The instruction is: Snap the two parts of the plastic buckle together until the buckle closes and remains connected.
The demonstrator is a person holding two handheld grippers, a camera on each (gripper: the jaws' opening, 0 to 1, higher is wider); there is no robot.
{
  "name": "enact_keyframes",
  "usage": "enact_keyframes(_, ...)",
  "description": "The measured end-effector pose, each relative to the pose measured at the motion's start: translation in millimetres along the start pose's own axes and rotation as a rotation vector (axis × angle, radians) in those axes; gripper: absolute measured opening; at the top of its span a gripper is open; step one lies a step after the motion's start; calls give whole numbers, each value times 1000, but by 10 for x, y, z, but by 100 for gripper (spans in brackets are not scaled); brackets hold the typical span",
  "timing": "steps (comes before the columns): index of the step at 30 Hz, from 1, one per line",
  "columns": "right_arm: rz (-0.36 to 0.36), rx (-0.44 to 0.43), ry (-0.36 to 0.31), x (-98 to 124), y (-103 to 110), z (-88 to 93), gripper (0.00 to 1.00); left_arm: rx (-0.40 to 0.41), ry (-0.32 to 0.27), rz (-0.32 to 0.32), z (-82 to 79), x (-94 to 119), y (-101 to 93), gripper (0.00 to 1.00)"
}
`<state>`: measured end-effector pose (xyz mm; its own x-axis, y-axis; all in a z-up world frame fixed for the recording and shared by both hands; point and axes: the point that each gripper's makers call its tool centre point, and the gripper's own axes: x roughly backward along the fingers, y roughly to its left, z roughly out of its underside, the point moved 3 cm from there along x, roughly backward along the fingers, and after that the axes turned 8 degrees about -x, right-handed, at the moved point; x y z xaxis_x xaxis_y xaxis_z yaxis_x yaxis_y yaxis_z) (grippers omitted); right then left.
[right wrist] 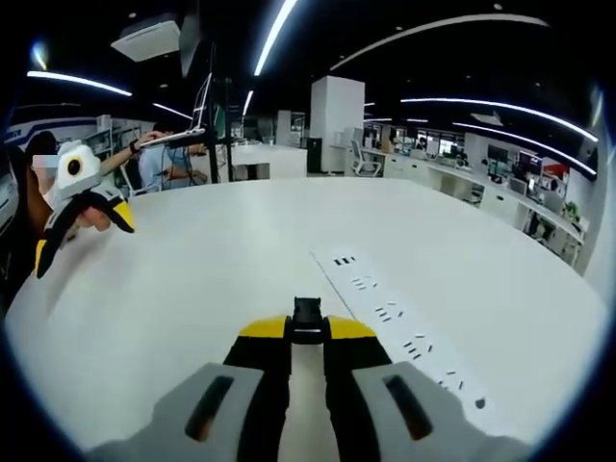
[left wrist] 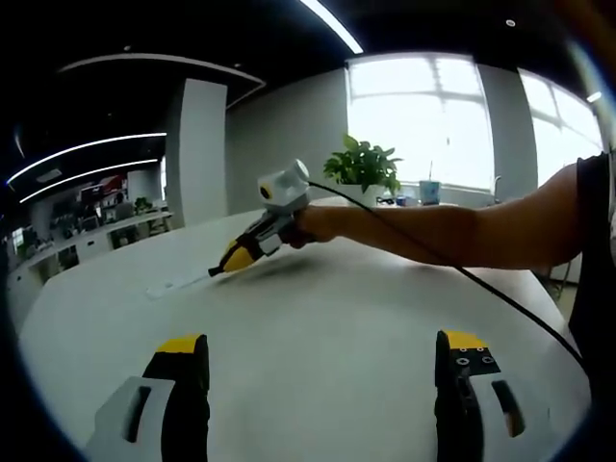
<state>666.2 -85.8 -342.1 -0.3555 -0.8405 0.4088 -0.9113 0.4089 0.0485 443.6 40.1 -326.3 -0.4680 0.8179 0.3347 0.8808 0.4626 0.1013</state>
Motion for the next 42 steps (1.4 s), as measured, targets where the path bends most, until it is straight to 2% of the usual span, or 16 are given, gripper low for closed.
enact_keyframes(8,2,-2,-2,-32,-63,18,10,-3,1,0,-2,-1,-2,99)
enact_keyframes(21,2,-5,16,-59,-33,65,10,1,1,3,-11,7,-13,99)
enact_keyframes(32,2,-10,27,-83,-133,94,10,-1,-4,2,-23,16,-9,99)
enact_keyframes(42,4,-6,40,-84,-84,143,10,-3,-2,6,-20,11,-15,99)
